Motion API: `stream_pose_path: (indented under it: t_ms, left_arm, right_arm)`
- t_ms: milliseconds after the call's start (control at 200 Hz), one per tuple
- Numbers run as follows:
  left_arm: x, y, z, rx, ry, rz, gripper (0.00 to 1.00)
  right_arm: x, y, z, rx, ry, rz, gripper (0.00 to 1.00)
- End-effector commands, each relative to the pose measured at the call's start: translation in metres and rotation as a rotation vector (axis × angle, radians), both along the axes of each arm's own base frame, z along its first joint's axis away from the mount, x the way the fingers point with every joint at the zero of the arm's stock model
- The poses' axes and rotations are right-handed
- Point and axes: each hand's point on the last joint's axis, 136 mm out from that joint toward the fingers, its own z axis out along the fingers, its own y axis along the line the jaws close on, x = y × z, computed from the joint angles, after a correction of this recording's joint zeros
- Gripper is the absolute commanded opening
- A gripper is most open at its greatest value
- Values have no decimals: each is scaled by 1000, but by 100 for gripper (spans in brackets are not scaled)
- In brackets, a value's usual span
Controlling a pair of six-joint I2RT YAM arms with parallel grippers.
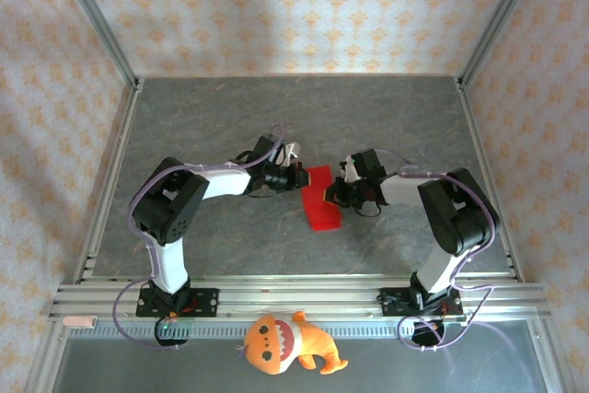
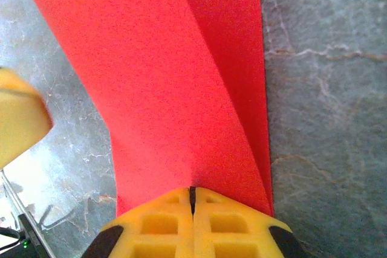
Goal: Fold a paper plane with a square sheet of paper (pick it up from the middle)
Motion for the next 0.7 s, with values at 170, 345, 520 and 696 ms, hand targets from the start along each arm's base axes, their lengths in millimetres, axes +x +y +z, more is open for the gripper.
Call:
stream_pose_path:
  t_ms: [170, 345, 520, 696]
  left_arm:
    - [-33, -1, -46, 56, 127, -33, 5]
    - [-38, 13, -71, 151, 162, -16, 4]
    - [-28, 17, -67, 194, 135, 4, 4]
    - [-15, 0, -31, 103, 71, -29, 5]
  right_arm:
    - [-31, -41, -49, -200, 159, -76, 0]
    - [-31, -41, -49, -204, 160, -77, 0]
    - [-32, -42, -49, -205, 160, -79, 0]
    - [-32, -41, -50, -204, 158, -77, 0]
